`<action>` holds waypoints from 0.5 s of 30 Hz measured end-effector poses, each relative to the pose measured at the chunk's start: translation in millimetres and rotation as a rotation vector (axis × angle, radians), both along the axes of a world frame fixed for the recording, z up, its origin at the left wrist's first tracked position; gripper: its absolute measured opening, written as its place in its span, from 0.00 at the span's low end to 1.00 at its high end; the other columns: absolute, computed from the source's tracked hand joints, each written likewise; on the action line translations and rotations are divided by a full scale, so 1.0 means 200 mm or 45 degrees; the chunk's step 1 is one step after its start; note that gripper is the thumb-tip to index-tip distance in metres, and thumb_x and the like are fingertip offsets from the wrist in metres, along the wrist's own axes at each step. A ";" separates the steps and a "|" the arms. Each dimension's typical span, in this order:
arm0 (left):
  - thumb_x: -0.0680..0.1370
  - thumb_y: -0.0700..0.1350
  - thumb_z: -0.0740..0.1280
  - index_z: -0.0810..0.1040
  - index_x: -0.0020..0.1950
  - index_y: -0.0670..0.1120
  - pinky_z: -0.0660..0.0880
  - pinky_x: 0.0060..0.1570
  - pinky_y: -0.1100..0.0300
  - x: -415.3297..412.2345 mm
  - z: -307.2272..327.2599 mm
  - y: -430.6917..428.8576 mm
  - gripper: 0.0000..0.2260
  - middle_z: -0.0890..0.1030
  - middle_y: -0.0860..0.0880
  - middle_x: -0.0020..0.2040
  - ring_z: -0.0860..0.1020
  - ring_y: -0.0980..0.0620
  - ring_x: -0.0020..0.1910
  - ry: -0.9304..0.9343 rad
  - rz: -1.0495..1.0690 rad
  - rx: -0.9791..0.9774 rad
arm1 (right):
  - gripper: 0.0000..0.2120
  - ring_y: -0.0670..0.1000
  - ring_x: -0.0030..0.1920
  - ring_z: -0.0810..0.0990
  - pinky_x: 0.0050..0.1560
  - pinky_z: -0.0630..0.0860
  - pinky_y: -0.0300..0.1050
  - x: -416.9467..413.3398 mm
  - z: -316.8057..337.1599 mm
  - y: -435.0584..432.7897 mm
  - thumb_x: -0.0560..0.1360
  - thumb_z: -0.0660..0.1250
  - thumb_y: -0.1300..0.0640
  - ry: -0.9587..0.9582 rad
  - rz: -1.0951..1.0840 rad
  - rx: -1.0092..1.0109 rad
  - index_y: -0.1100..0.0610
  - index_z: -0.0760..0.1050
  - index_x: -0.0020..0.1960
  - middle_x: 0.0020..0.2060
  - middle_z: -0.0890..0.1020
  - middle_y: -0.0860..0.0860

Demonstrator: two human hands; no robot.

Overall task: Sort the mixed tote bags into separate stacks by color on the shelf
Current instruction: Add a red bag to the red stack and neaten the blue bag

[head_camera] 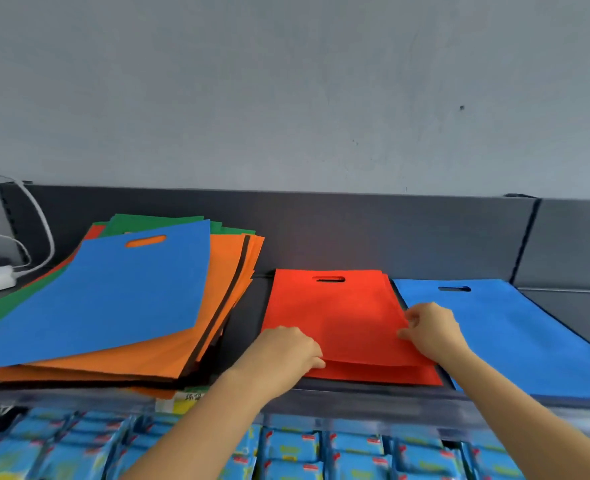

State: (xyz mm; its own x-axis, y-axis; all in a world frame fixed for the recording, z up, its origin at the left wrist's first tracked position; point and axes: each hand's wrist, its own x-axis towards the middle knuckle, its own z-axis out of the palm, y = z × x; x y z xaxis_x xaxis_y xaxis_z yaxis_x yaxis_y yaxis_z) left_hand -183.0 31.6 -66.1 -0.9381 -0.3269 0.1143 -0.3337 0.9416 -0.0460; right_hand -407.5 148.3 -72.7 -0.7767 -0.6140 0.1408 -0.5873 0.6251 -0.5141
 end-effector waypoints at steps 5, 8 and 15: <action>0.78 0.62 0.57 0.81 0.43 0.46 0.70 0.37 0.54 0.02 0.02 0.02 0.22 0.80 0.48 0.42 0.77 0.45 0.42 -0.067 0.034 -0.060 | 0.13 0.59 0.53 0.77 0.49 0.76 0.48 0.02 -0.01 -0.03 0.70 0.71 0.56 0.106 -0.036 0.210 0.59 0.79 0.54 0.52 0.79 0.56; 0.79 0.60 0.56 0.80 0.45 0.44 0.68 0.37 0.54 0.07 0.06 0.07 0.22 0.80 0.48 0.47 0.77 0.45 0.47 0.012 0.024 -0.132 | 0.16 0.59 0.59 0.72 0.54 0.72 0.49 0.10 0.06 -0.08 0.70 0.70 0.60 0.227 0.016 0.187 0.56 0.78 0.58 0.56 0.75 0.56; 0.79 0.61 0.54 0.78 0.59 0.52 0.74 0.53 0.53 0.47 0.35 0.02 0.20 0.77 0.56 0.61 0.73 0.56 0.61 0.437 0.256 -0.155 | 0.13 0.47 0.47 0.78 0.48 0.67 0.36 0.64 0.29 -0.34 0.73 0.70 0.54 0.102 0.578 -0.353 0.57 0.80 0.57 0.52 0.82 0.50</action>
State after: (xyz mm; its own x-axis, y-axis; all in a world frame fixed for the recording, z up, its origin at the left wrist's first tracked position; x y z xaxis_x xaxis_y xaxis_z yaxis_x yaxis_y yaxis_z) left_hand -88.6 35.1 3.4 -0.7576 -0.4647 0.4584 -0.5260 0.8505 -0.0070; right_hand -279.3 79.7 -15.5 -0.4218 -0.8168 0.3937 -0.8113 0.1460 -0.5662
